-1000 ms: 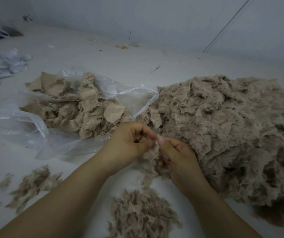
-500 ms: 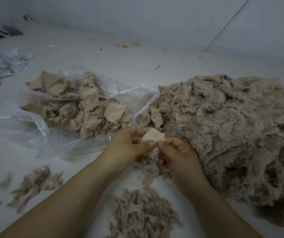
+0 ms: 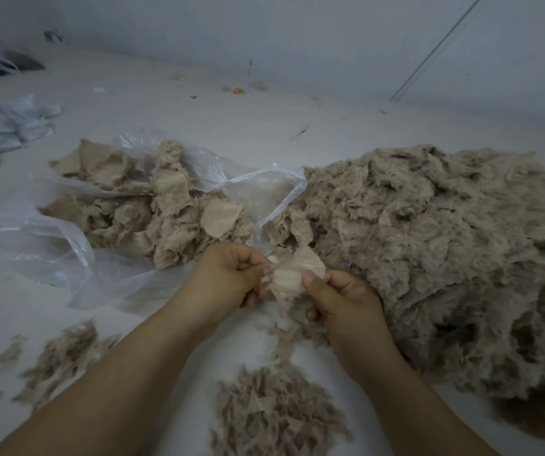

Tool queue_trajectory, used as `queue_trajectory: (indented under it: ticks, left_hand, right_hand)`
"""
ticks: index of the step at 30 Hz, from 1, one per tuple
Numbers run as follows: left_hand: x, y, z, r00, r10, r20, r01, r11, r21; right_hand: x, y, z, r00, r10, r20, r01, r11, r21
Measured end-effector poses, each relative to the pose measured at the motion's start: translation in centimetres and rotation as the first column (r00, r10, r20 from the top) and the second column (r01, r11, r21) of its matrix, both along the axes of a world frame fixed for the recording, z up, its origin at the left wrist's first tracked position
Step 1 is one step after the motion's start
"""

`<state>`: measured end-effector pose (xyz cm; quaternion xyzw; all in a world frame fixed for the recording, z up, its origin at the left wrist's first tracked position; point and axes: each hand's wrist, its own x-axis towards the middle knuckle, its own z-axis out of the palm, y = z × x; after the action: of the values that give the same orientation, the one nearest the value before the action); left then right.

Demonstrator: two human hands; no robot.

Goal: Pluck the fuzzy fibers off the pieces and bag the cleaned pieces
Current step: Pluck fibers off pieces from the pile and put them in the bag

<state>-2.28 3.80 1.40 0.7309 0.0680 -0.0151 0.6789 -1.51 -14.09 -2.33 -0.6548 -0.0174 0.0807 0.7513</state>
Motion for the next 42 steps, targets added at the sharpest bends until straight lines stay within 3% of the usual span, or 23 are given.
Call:
queue_trajectory:
  ticks: [6,10,15,18,23,28,34,42]
  left_hand:
    - [-0.3,-0.6,-0.6,0.997,0.072,-0.037,-0.075,0.995,-0.068]
    - [-1.5,-1.6,-0.3,0.991,-0.130,-0.046,0.129,0.992,-0.016]
    - [-1.6,-1.5,-0.6,0.966,-0.244,-0.087,0.227,0.959,-0.172]
    - [-1.2,0.2,-0.3,0.943,-0.304,-0.134,0.284,0.947,-0.147]
    - [-1.2,2.5,0.6,0.923,-0.326,-0.205,0.310,0.945,-0.108]
    - [-1.0,1.6,1.1,0.930,-0.325,-0.172,0.312,0.945,-0.100]
    - [-0.6,0.5,0.4,0.984,-0.153,-0.095,0.150,0.988,-0.037]
    - [-1.0,3.1,1.7,0.926,-0.329,-0.186,0.353,0.929,0.114]
  right_hand:
    - [0.0,0.0,0.1,1.000,0.001,0.026,0.000,1.000,-0.017]
    - [-0.2,0.0,0.3,1.000,0.006,0.031,-0.006,1.000,-0.001]
    - [-0.2,-0.1,0.3,0.998,0.062,0.010,-0.063,0.994,0.091]
    - [-0.2,0.0,0.1,0.999,-0.001,0.034,0.001,1.000,0.020]
    - [0.0,-0.2,-0.2,1.000,0.022,0.002,-0.022,0.997,0.077]
    - [-0.1,-0.1,0.2,0.999,0.034,0.012,-0.034,0.998,0.046]
    - [-0.1,-0.2,0.1,0.999,0.039,-0.005,-0.039,0.997,0.070]
    - [0.1,-0.1,-0.2,0.999,0.019,0.030,-0.020,0.999,0.025]
